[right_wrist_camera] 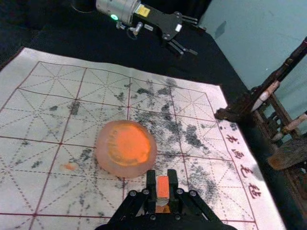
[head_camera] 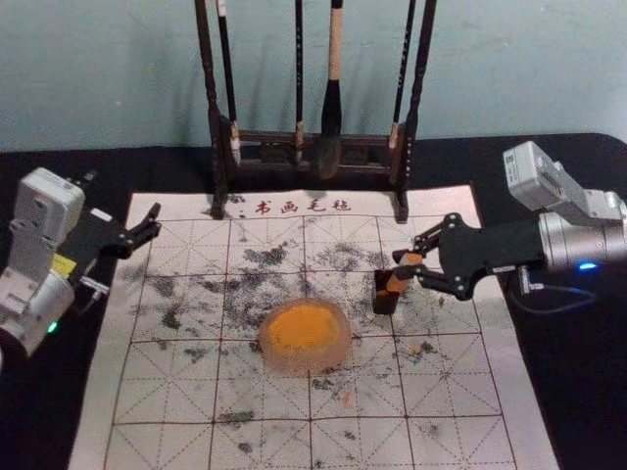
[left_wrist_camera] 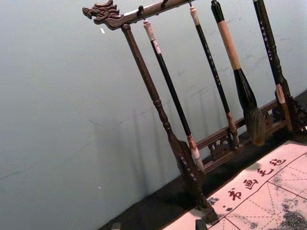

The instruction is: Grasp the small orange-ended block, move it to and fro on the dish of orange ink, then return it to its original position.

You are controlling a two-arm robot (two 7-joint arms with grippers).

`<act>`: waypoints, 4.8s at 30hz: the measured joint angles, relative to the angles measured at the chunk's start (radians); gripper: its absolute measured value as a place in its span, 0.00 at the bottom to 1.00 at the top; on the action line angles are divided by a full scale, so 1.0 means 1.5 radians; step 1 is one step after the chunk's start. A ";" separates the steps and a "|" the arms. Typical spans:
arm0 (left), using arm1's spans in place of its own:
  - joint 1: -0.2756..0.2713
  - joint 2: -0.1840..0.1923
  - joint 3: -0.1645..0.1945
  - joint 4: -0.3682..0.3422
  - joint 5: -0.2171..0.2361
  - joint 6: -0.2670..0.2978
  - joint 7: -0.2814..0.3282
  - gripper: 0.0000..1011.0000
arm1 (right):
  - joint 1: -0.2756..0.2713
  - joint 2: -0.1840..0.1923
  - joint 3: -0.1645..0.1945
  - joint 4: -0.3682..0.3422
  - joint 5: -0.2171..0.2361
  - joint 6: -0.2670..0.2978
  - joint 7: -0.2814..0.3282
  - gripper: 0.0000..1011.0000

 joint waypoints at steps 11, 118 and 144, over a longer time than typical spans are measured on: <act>0.000 0.000 0.000 0.000 0.000 0.000 0.000 0.99 | 0.018 -0.029 -0.002 0.041 -0.023 -0.017 -0.006 0.13; 0.000 0.000 0.000 0.000 0.000 0.000 0.000 0.99 | -0.272 -0.096 0.206 -0.110 0.012 0.061 -0.509 0.99; 0.000 0.000 0.000 0.000 0.000 0.000 0.000 0.99 | -0.279 -0.115 0.211 -0.091 -0.012 0.057 -0.537 0.99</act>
